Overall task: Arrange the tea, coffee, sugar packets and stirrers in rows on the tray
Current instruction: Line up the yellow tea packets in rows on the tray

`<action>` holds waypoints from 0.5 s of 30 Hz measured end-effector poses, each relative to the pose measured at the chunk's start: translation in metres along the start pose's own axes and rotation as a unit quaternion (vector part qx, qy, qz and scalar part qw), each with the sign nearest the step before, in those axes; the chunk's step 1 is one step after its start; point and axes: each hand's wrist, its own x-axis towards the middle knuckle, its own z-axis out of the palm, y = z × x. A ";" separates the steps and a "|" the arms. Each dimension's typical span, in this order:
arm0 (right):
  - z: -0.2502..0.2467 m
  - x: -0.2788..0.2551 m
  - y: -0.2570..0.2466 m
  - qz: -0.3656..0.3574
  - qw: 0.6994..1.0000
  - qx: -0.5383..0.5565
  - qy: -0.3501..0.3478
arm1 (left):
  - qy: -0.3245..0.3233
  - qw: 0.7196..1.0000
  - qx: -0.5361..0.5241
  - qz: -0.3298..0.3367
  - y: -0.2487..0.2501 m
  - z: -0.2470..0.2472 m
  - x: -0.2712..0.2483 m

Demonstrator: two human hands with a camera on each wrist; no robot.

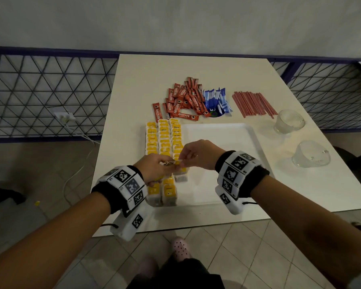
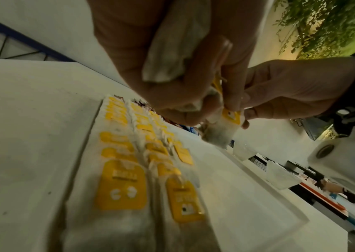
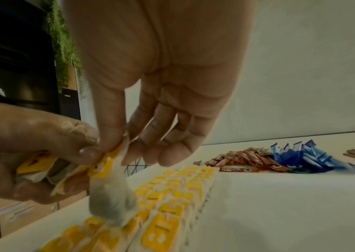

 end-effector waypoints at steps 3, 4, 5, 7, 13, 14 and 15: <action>0.006 -0.005 0.006 0.023 0.999 -0.027 -0.034 | -0.002 1.000 0.013 -0.007 -0.006 0.000 0.000; 0.009 -0.005 0.009 0.033 0.998 -0.030 -0.041 | 0.006 1.000 0.012 -0.010 -0.009 -0.001 0.000; 0.012 -0.006 0.012 0.042 0.998 -0.031 -0.047 | 0.018 1.000 0.007 -0.016 -0.012 -0.002 0.000; 0.016 -0.007 0.017 0.059 0.996 -0.028 -0.062 | 0.043 0.998 -0.030 -0.046 -0.019 -0.004 0.001; 0.026 0.002 0.022 0.066 0.991 -0.041 -0.108 | 0.069 0.984 -0.132 -0.099 -0.033 -0.009 -0.001; 0.027 0.006 0.023 0.064 0.991 -0.044 -0.106 | 0.070 0.983 -0.134 -0.101 -0.036 -0.010 -0.001; 0.027 0.009 0.024 0.064 0.992 -0.047 -0.102 | 0.072 0.983 -0.135 -0.104 -0.038 -0.010 -0.001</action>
